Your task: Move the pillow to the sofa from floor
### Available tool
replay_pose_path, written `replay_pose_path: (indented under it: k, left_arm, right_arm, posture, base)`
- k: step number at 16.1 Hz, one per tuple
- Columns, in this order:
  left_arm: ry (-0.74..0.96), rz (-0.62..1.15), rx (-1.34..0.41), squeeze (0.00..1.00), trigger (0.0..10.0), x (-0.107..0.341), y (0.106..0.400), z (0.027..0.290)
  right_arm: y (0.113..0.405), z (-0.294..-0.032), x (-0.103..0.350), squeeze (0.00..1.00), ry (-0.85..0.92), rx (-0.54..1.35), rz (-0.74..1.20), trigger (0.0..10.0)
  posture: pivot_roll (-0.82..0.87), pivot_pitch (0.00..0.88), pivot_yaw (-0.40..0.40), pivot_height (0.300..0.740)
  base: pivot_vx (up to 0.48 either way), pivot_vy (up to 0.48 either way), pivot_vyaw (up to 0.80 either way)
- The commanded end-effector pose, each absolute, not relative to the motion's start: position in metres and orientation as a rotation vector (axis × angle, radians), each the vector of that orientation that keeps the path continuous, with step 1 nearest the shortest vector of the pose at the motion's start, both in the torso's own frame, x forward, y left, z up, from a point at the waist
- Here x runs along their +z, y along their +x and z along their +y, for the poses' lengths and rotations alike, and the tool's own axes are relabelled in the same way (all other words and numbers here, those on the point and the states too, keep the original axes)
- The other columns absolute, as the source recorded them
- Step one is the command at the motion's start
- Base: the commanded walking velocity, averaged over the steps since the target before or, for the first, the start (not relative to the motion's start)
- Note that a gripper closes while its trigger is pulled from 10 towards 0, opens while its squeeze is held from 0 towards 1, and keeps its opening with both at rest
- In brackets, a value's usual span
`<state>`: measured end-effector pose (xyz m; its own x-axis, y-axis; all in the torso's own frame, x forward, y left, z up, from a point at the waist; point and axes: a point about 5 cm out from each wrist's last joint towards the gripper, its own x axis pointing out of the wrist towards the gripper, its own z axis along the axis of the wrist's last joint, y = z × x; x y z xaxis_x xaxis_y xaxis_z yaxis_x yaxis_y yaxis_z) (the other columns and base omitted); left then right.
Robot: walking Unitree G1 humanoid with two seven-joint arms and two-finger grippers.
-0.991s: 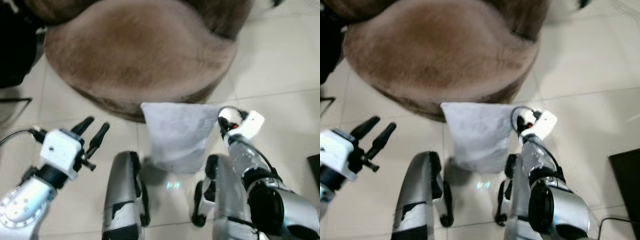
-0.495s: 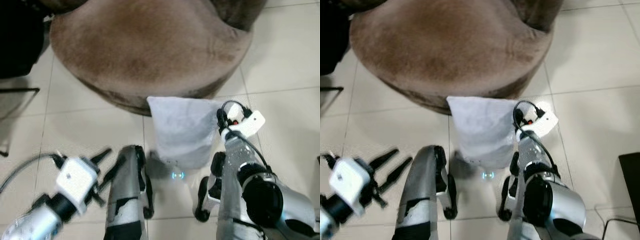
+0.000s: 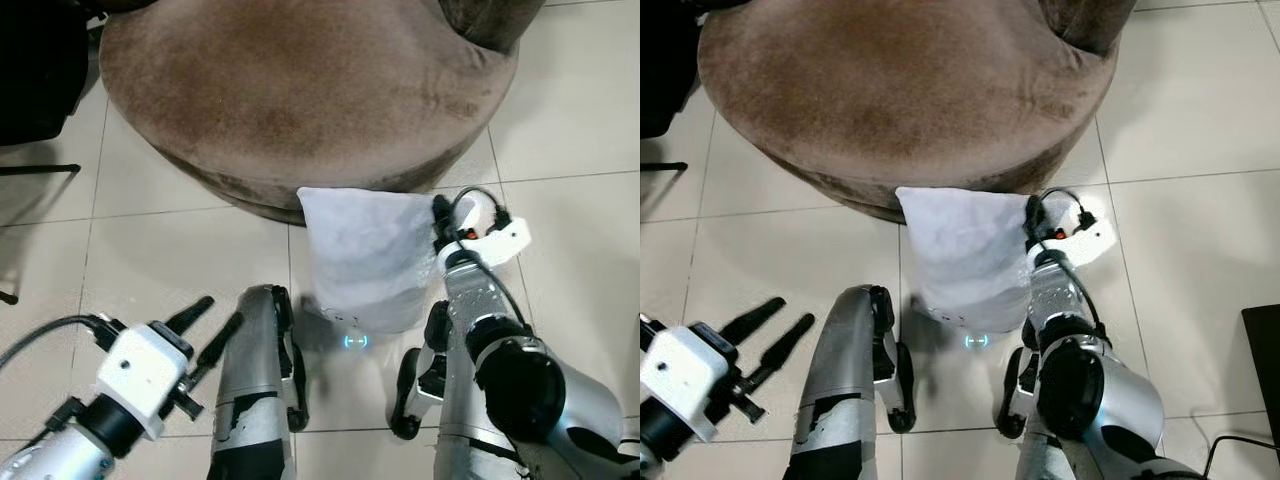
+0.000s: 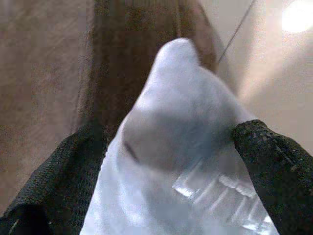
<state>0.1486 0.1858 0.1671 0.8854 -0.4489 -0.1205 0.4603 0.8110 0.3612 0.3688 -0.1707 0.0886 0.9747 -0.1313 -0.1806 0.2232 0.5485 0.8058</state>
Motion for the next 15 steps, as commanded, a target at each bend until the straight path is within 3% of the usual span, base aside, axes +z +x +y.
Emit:
replay_pose_path:
  k: [1, 2, 3, 10, 15]
  left_arm:
    - [0.396, 0.033, -0.485, 0.0, 10.0, 0.17, 0.146, 0.186]
    - [0.399, 0.026, -0.49, 0.0, 10.0, 0.172, 0.148, 0.186]
    - [0.401, 0.023, -0.495, 0.0, 10.0, 0.173, 0.149, 0.187]
    - [0.407, 0.004, -0.498, 0.0, 10.0, 0.172, 0.158, 0.188]
    - [0.403, -0.003, -0.503, 0.0, 10.0, 0.172, 0.162, 0.187]
  right_arm:
    - [0.361, -0.162, 0.072, 0.96, 0.906, -0.226, 0.212, 10.0]
    - [0.358, -0.152, 0.065, 0.0, 0.749, -0.191, 0.29, 10.0]
    - [0.356, -0.144, 0.062, 0.0, 0.679, -0.155, 0.315, 10.0]
    - [0.364, -0.142, 0.076, 0.0, 0.706, -0.069, 0.24, 10.0]
    - [0.369, -0.141, 0.086, 0.0, 0.779, -0.035, 0.184, 10.0]
  posture:
    - [0.5, 0.503, 0.121, 0.546]
    - [0.5, 0.505, 0.123, 0.546]
    - [0.5, 0.505, 0.123, 0.546]
    - [0.46, 0.485, 0.113, 0.546]
    - [0.45, 0.479, 0.115, 0.503]
  base:
    - [0.0, 0.0, 0.0]
    - [0.0, 0.0, 0.0]
    - [0.0, 0.0, 0.0]
    - [0.0, 0.0, 0.0]
    - [0.0, 0.0, 0.0]
